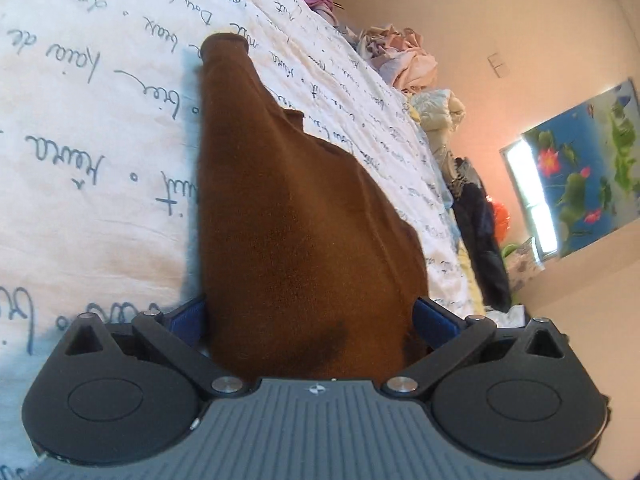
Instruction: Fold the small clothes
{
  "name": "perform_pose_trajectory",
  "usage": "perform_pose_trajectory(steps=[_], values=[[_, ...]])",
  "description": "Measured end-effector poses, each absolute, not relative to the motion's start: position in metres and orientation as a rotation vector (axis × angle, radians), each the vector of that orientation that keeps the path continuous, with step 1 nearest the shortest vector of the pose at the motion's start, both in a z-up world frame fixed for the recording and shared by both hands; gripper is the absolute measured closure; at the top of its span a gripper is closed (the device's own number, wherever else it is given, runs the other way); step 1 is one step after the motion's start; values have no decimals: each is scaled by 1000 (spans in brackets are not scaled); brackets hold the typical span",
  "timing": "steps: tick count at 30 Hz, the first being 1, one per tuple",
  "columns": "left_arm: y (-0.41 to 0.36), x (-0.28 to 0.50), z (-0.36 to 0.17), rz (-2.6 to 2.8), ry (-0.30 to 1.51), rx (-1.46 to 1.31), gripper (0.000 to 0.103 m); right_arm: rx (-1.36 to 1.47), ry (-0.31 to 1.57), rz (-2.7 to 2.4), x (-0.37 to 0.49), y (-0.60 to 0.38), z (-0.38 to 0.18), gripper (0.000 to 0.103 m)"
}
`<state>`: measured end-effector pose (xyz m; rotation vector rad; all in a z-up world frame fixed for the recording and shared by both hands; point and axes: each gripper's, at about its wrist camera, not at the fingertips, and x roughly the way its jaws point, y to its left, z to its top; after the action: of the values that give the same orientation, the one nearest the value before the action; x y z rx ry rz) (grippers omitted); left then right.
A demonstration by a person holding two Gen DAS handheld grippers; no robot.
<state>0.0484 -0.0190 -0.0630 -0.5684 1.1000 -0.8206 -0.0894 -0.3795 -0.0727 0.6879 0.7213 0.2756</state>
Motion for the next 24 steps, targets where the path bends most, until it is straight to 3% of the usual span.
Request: perform_pose_trajectory(steps=[3,4,5,7,8,9,11,12,17,24], values=[[-18,54,-68,-821,1123,-623,4,694,743,316,-76,-366,-70,4],[-19,55,-66,-811,1126,-603,27,656,759,334,-71,-356,-68,4],[-21,55,-66,-779,1154,-568,68,598,772,333,-68,-344,-65,5],[-21,57,-70,-757,1185,-569,68,500,792,312,-63,-325,-59,7],[-21,56,-68,-748,1176,-547,69,439,796,280,-62,-317,-55,18],[-21,54,-65,-734,1167,-525,70,387,800,239,-62,-311,-52,44],[-26,47,-56,-705,1135,-440,70,347,798,226,-65,-307,-45,57],[-32,42,-48,-688,1106,-367,70,324,796,231,-67,-304,-41,68],[-63,11,-9,-620,938,-33,74,225,739,231,-76,-278,-12,72],[-50,-9,34,-538,785,138,74,183,670,304,-64,-239,27,73]])
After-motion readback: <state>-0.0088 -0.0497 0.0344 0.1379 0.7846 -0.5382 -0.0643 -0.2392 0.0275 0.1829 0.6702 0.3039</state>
